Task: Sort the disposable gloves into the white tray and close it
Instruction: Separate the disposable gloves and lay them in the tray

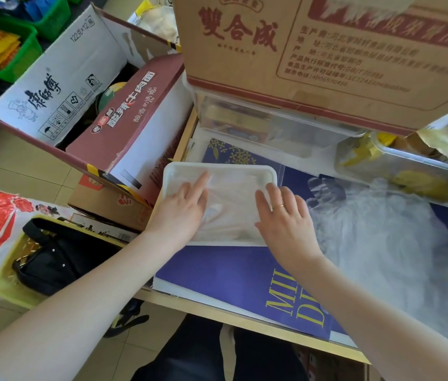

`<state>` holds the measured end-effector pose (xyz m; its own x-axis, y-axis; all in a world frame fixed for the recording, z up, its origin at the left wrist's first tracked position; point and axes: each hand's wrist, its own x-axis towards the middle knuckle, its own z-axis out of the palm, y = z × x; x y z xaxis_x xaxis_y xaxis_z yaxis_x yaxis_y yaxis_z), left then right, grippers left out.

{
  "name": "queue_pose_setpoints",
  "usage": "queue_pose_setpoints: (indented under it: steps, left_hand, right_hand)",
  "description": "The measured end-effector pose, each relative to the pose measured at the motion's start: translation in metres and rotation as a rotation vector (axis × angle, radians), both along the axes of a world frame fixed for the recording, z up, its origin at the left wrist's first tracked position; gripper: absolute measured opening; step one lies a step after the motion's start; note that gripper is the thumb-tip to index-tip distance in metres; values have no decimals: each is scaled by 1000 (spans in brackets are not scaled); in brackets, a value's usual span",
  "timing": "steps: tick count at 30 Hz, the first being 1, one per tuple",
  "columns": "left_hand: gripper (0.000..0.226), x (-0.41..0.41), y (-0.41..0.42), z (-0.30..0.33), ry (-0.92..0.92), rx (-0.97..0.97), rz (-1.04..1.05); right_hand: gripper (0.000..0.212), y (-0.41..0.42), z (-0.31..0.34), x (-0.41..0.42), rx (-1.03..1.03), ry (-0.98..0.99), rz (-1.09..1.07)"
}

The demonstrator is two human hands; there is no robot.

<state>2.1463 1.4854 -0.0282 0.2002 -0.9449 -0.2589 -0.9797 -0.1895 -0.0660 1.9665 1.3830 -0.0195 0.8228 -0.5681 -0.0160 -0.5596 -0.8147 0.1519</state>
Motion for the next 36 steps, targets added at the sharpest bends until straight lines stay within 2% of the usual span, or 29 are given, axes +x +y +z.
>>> queue_pose_setpoints:
  steps: [1,2,3,5,6,8,9,13,15,18,19,22,25,28,32,34,36]
  left_hand:
    - [59,2,0,-1,-22,12,-33]
    - [63,5,1,-1,-34,9,-48]
    - [67,7,1,1,-14,-17,-50]
    - [74,8,2,0,55,-58,-82]
    - [76,8,3,-1,127,-60,-86]
    - [73,11,7,-8,197,-53,-132]
    - [68,13,8,-7,225,-37,-143]
    - [55,16,8,-4,261,-109,-178]
    - [61,15,8,-8,238,-110,-199]
    - [75,10,5,-7,177,-127,-212]
    - [77,9,6,-7,157,-127,-204]
    - [80,7,8,-7,118,-167,-165]
    - [71,2,12,-6,80,-205,-101]
    - [61,-4,12,-1,51,-168,-46]
    - [84,0,11,-5,46,-6,-8]
    - [84,-2,6,-3,105,-1,-23]
    - [80,-5,0,-1,163,29,-43]
  right_hand:
    - [61,0,-1,-3,86,-16,-92]
    - [78,-1,2,-4,239,-64,-194]
    - [82,-2,5,-4,416,-151,-322]
    - [73,-11,8,0,824,-362,-599]
    - [58,-17,6,1,900,-442,-683]
    - [25,-21,5,5,807,-448,-711]
    - [21,-21,4,5,726,-410,-680]
    - [29,-14,5,7,373,-161,-541]
    - [23,-12,4,8,261,-197,-453]
    - [38,-10,1,12,98,-92,-231]
    - [37,-10,1,14,68,-65,-165]
    - [32,-5,-1,30,106,-4,-18]
    - [22,0,0,46,270,132,-66]
    - [33,4,-9,51,426,168,-140]
    - [38,3,-9,42,560,119,-214]
    - [35,8,-4,31,506,9,-211]
    - [39,14,-4,23,309,-92,-111]
